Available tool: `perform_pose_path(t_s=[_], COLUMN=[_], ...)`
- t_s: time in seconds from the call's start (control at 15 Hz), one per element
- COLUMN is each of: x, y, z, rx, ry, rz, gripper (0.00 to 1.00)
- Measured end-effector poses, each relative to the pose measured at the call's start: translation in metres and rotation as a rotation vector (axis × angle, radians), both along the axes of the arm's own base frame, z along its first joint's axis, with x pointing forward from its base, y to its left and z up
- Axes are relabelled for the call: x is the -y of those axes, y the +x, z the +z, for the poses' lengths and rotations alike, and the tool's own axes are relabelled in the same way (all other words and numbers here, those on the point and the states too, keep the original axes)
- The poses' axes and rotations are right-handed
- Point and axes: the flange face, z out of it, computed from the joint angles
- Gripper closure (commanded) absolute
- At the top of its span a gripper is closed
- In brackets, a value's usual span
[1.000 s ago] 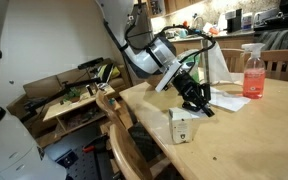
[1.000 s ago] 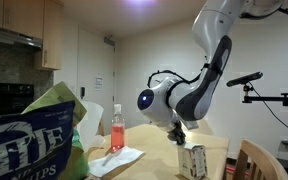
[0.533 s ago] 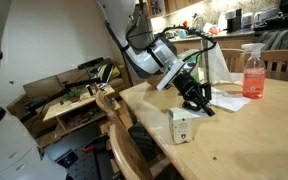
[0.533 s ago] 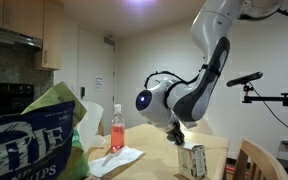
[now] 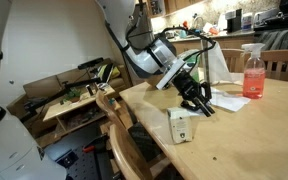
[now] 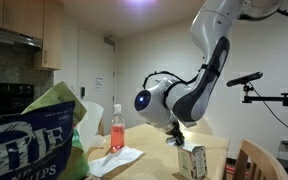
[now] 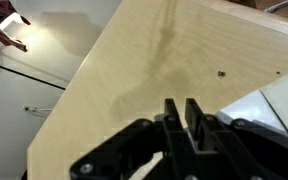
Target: Open the white box and remove one tea bag from the box and place it on the table
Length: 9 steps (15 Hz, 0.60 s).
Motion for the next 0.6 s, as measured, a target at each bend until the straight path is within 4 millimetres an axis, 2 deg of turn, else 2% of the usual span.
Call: perform_pose_path(t_s=[0.47,0.6], x=[-0.0039,-0.0031], y=[-0.0019,-0.0024], z=[-0.0022,-0.0019], rx=[-0.007,-0.008], ry=[-0.008,-0.014], rz=[0.005,0.0], gripper=[0.0,0.0])
